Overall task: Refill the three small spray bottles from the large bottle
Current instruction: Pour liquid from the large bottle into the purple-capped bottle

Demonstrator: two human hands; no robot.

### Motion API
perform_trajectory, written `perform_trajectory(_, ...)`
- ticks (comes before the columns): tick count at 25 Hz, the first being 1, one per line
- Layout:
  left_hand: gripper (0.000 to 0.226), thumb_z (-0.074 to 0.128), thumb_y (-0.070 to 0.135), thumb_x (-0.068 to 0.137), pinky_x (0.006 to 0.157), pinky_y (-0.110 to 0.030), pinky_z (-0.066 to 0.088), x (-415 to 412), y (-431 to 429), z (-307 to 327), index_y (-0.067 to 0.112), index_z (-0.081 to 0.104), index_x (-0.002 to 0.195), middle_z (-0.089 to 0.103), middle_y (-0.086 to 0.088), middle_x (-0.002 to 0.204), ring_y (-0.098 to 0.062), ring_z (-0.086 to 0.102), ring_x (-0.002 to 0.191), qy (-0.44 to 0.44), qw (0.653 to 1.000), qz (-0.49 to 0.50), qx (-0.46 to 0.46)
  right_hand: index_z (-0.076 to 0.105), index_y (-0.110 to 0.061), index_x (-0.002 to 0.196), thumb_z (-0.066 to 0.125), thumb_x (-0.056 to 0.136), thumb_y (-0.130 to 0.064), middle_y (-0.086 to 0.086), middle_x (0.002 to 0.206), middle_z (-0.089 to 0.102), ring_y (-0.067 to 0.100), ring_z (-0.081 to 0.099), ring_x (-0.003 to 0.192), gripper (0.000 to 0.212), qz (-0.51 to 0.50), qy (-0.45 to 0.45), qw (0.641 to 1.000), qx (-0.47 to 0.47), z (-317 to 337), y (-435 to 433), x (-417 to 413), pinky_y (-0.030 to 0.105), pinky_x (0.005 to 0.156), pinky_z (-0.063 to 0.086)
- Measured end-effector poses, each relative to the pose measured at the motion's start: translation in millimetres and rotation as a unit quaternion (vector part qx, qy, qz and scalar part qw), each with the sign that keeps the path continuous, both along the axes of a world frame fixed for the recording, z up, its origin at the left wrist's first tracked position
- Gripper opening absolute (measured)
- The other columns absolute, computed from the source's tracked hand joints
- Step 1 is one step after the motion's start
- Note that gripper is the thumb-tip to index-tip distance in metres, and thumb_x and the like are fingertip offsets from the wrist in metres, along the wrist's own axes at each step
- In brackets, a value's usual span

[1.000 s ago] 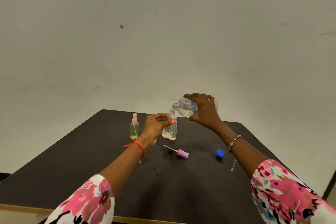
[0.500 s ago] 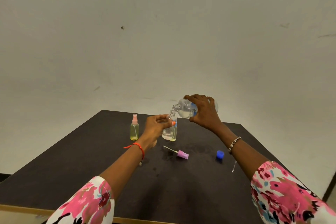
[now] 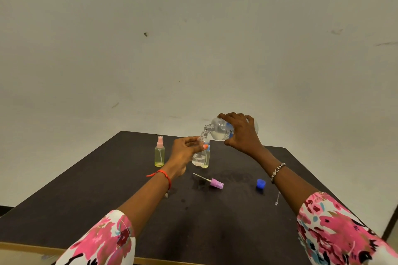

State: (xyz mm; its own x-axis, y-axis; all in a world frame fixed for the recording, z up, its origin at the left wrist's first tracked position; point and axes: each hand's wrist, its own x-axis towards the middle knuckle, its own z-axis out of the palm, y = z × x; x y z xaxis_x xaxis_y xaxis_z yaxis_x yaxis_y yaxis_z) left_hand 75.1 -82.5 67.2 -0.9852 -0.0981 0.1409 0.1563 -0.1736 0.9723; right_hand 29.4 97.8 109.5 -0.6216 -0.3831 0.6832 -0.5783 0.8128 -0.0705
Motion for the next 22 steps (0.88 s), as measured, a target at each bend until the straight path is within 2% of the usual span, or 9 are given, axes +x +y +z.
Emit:
perform_trajectory(11,0.044,0.071,-0.001,0.072,0.075,-0.029,0.052,2.5,0.0,0.5,0.000,0.058,0.114,0.064,-0.013,0.105,-0.024,0.061,0.098,-0.002,1.000,-0.003,0.001,0.051,-0.019,0.125,0.075,0.063,-0.018,0.008,0.121,0.059,0.030,0.051,0.113,0.067,-0.003,0.001,1.000,0.002,-0.3,0.1,0.0,0.051,0.103,0.025)
perform_trajectory(15,0.043,0.071,-0.001,0.072,0.068,-0.027,0.052,4.2,0.4,1.4,-0.001,0.059,0.114,0.064,-0.013,0.104,-0.024,0.062,0.096,-0.006,1.000,-0.005,0.003,0.051,-0.018,0.125,0.075,0.063,-0.020,0.009,0.120,0.060,0.030,0.052,0.112,0.066,-0.001,0.006,1.000,0.003,-1.3,-0.1,0.1,0.052,0.102,0.027)
perform_trajectory(19,0.044,0.070,-0.001,0.073,0.071,-0.027,0.052,4.7,0.9,2.0,0.000,0.058,0.114,0.064,-0.017,0.113,-0.024,0.061,0.100,-0.011,1.000,-0.003,0.000,0.052,-0.018,0.124,0.071,0.062,-0.025,0.010,0.120,0.060,0.032,0.053,0.111,0.066,0.002,0.005,1.000,0.001,-0.7,0.5,-0.4,0.053,0.101,0.028)
perform_trajectory(22,0.043,0.070,-0.002,0.073,0.068,-0.025,0.051,5.4,1.3,2.3,0.000,0.058,0.115,0.064,-0.019,0.115,-0.023,0.061,0.098,-0.011,1.000,-0.005,0.000,0.051,-0.019,0.125,0.074,0.064,-0.021,0.008,0.121,0.059,0.030,0.051,0.113,0.066,-0.005,-0.001,1.000,0.006,-0.3,0.6,0.9,0.051,0.102,0.026)
